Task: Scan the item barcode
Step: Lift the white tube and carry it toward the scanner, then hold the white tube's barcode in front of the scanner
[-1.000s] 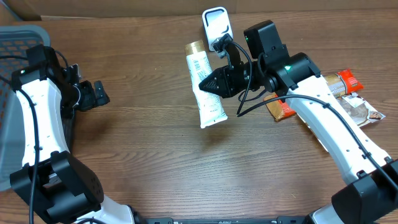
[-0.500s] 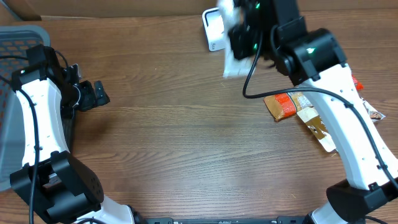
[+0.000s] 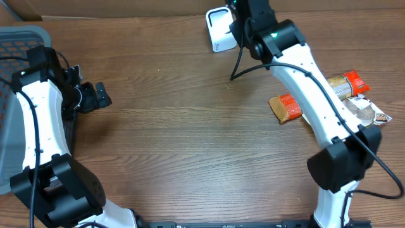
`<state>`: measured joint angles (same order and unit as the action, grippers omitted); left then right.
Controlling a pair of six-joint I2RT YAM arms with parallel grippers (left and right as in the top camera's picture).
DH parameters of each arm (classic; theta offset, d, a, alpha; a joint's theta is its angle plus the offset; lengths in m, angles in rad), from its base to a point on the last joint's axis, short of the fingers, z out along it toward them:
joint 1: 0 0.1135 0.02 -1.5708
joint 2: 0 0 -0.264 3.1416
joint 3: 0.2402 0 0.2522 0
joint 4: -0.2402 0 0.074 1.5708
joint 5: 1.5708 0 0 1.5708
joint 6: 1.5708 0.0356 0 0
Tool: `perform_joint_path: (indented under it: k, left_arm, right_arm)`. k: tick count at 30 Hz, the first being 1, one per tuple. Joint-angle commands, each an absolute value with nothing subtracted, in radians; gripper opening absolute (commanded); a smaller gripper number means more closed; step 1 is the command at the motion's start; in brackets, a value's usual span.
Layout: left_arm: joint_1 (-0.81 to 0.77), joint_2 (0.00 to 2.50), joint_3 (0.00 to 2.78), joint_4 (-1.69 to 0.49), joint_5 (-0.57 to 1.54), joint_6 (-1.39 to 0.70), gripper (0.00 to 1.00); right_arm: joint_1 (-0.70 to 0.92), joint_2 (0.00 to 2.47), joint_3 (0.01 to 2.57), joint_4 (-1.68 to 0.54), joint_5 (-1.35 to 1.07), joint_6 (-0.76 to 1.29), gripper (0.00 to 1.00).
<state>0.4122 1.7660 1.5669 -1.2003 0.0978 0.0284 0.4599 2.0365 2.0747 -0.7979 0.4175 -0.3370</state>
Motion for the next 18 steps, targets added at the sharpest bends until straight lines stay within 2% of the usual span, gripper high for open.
perform_joint_path:
  k: [1, 12, 18]
  left_arm:
    - [0.411, 1.773, 1.579, -1.200, 0.102, 0.015, 0.99]
    - [0.411, 1.773, 1.579, -1.200, 0.102, 0.015, 1.00]
    - [0.411, 1.773, 1.579, -1.200, 0.102, 0.015, 1.00]
  right_arm:
    - [0.464, 2.058, 2.098, -0.688, 0.628, -0.516, 0.04]
    - [0.443, 2.225, 2.096, -0.449, 0.678, -0.678, 0.04]
    - [0.443, 2.326, 2.096, -0.291, 0.652, -0.844, 0.04]
